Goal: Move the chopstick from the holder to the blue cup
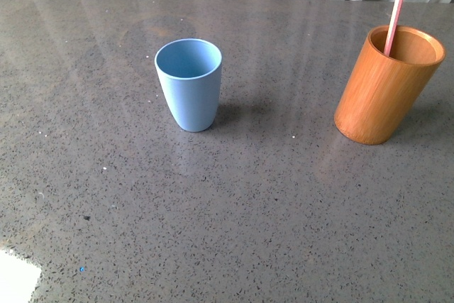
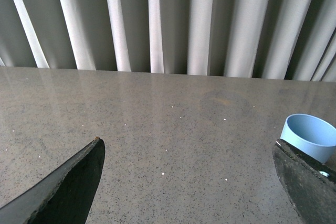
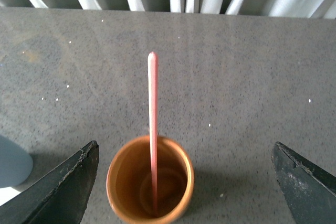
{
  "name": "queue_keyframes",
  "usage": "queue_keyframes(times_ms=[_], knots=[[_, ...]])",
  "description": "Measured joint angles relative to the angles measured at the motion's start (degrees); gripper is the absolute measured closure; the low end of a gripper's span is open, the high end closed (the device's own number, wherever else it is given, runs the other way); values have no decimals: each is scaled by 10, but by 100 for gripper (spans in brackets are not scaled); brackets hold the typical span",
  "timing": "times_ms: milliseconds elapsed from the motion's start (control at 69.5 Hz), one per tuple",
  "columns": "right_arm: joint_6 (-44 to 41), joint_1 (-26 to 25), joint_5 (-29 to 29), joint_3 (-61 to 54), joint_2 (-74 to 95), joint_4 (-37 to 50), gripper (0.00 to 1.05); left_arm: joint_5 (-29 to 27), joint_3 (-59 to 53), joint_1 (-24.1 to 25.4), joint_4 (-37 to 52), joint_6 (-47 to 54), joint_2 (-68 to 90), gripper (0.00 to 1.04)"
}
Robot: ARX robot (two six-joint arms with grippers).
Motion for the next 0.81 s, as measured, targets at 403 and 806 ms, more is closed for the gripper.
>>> queue_keyframes(times_ms=[403,806], knots=[[-5,14,16,137,151,-22,9,0,0,0,0,0,0,9],[-5,22,30,183,201,-30,9,0,0,0,0,0,0,9]])
